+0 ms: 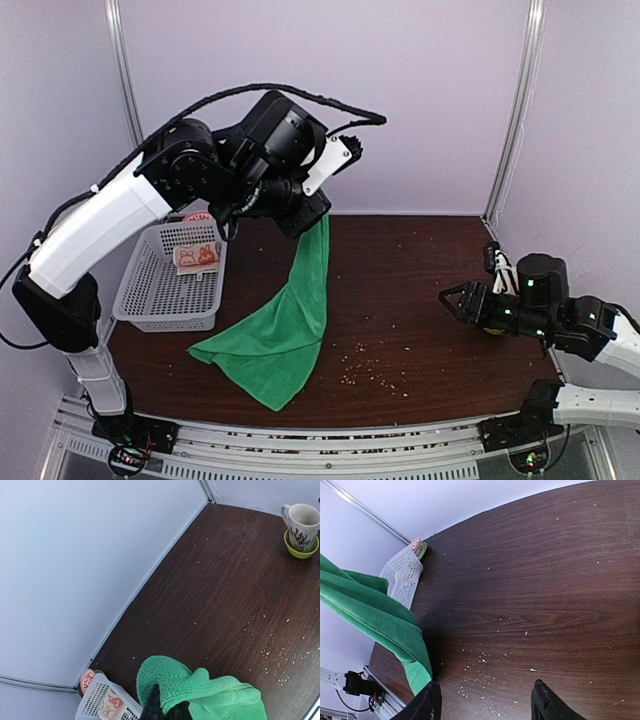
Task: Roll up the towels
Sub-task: Pick up the towel from the center of the board, then flatten out the towel at the center of the board.
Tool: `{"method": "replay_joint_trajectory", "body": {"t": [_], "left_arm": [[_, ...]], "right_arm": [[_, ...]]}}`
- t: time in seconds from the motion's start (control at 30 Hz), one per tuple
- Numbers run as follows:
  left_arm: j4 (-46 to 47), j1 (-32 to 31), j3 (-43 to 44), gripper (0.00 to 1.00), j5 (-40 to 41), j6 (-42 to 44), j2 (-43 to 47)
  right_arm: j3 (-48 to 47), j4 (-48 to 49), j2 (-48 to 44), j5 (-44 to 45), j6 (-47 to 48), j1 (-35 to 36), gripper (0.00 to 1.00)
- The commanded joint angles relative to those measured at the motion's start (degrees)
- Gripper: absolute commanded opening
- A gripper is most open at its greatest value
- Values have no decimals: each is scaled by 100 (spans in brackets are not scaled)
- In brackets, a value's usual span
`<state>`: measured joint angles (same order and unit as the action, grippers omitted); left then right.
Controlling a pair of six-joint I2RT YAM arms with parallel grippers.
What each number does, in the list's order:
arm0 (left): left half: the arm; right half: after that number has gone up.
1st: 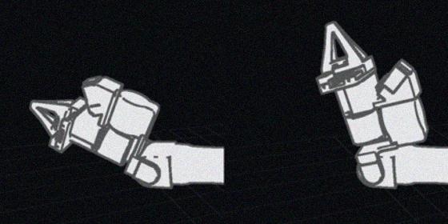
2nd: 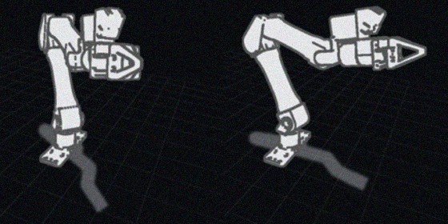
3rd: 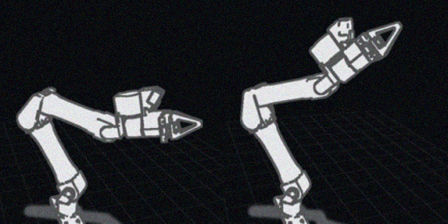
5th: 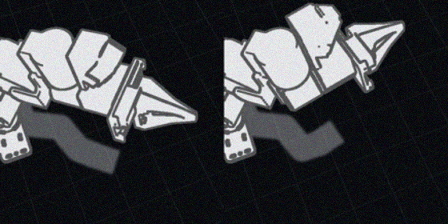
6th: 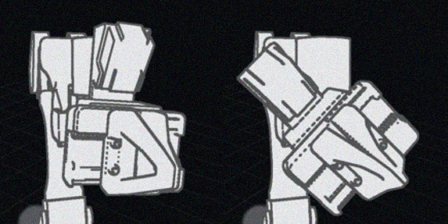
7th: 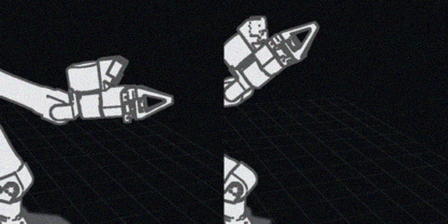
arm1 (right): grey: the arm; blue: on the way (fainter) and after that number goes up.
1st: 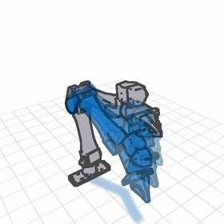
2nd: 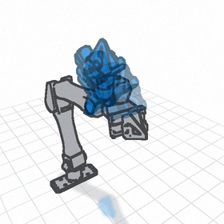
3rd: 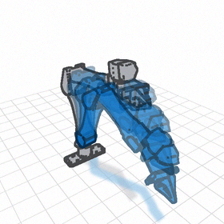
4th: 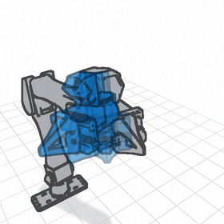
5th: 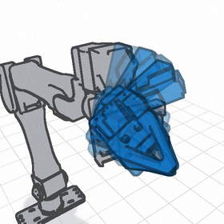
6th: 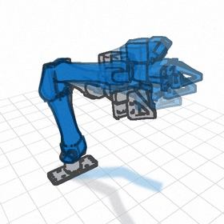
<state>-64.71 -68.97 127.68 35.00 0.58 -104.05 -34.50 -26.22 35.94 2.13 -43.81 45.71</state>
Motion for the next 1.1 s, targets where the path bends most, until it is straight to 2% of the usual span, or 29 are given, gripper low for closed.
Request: {"method": "replay_joint_trajectory", "body": {"t": [0.0, 0.17, 0.3, 0.37, 0.43, 0.53, 0.67, 0.73, 0.87, 1.07], "left_arm": [[596, 41, 436, 0, -183, 655, 438], [1995, -21, 1499, 0, -764, 1177, 560], [3842, -37, 1483, 0, -1928, 1121, 805], [4059, -38, 1458, 0, -2176, 998, 784], [3803, -38, 1226, 0, -1974, 920, 860], [3867, 32, -845, 0, -1361, 711, 1522], [4469, 355, -3824, 0, -1382, -417, 2579], [4512, 413, -4775, 0, -1279, -800, 2817], [4350, 428, -5962, 0, -1249, -1310, 2876], [3859, 420, -6656, 0, -1091, -1644, 3163]], "right_arm": [[-4, 598, 138, -97, 67, 196, 62], [-464, 550, -227, 496, 336, 211, 62], [-971, 254, -568, 1067, 717, 212, 64], [-1117, 133, -673, 1223, 844, 211, 65], [-1149, 5, -710, 1247, 882, 216, 65], [-837, -40, -710, 1147, 861, 214, 65], [-231, 176, -588, 835, 761, 213, 64], [49, 355, -448, 633, 660, 210, 64], [386, 768, 136, 77, 505, 217, 63], [418, 1090, 1266, -191, 385, 554, 63]]}}
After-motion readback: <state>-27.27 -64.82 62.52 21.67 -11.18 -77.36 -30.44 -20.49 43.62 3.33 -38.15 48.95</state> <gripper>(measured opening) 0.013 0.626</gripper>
